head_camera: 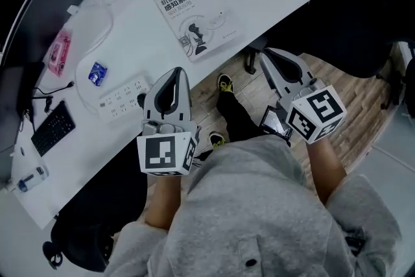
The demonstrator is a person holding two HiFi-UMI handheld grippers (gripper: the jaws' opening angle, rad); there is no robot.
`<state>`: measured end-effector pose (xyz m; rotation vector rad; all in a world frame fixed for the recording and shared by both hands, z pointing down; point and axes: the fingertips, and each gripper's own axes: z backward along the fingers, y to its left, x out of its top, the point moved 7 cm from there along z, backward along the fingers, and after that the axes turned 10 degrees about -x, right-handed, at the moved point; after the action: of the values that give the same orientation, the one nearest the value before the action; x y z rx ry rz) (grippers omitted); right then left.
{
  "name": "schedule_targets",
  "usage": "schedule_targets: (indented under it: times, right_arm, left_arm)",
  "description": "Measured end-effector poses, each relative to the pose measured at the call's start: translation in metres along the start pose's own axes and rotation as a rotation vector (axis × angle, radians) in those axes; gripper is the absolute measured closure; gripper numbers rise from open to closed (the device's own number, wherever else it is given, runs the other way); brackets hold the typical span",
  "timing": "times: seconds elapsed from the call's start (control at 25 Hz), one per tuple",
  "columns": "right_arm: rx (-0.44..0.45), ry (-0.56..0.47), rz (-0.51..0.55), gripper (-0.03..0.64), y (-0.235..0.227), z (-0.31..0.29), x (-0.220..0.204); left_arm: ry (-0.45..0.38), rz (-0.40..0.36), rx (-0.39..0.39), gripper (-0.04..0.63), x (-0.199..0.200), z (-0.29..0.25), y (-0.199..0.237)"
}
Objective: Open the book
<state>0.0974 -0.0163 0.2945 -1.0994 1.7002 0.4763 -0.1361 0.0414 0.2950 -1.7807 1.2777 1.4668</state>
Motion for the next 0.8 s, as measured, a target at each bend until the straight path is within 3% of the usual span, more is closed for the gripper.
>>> schedule_targets:
  times: [0.8]
  right_arm:
    - [0.09, 0.123, -0.147, 0.574, -0.056, -0.077, 0.005]
  left_arm:
    - [0.119, 0.026, 0.034, 0.584, 0.018, -0.093, 0.027]
